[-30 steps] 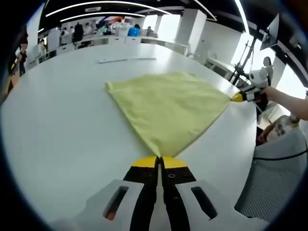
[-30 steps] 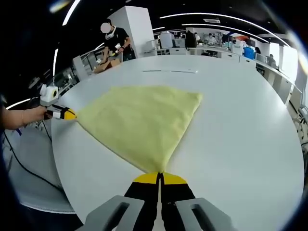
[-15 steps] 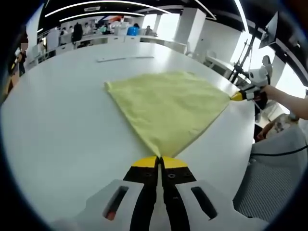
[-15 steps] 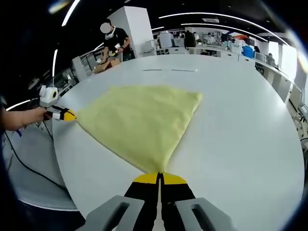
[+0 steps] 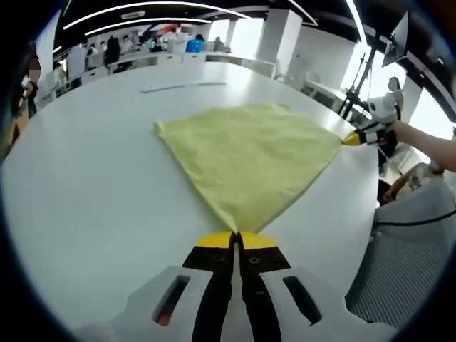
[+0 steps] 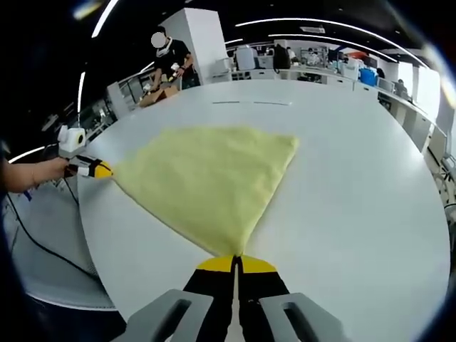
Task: Fold the garment on the visible template until the final outline fits inside the template.
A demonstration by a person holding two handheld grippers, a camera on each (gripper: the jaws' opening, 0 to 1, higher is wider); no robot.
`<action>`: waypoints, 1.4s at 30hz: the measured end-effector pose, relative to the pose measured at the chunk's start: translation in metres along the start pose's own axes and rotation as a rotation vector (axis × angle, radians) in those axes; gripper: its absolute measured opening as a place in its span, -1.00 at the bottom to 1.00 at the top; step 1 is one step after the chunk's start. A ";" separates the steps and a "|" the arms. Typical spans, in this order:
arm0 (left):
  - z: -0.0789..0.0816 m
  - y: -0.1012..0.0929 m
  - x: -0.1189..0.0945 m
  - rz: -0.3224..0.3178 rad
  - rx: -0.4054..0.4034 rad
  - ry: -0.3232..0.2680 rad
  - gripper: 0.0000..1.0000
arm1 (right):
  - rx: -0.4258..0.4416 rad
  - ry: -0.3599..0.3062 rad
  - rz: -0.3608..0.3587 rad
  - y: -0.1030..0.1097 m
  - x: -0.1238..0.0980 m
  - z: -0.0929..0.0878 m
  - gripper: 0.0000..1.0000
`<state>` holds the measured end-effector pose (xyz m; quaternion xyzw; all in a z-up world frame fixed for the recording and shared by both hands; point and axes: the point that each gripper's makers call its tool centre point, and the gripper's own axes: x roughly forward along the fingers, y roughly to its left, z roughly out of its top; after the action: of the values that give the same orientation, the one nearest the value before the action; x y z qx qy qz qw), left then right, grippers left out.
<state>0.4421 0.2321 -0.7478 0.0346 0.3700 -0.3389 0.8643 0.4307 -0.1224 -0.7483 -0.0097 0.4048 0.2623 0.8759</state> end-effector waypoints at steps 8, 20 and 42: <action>0.003 0.000 -0.001 0.003 -0.004 -0.011 -0.98 | 0.007 -0.028 -0.008 0.001 -0.001 0.004 -0.97; 0.019 -0.004 -0.004 0.020 0.038 -0.053 -0.32 | -0.039 -0.096 0.000 0.011 -0.007 0.025 -0.19; 0.050 -0.014 -0.041 0.055 0.092 -0.184 0.72 | -0.165 -0.214 0.077 0.053 -0.037 0.058 0.70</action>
<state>0.4442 0.2285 -0.6820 0.0533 0.2719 -0.3333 0.9012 0.4268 -0.0799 -0.6729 -0.0381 0.2860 0.3275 0.8997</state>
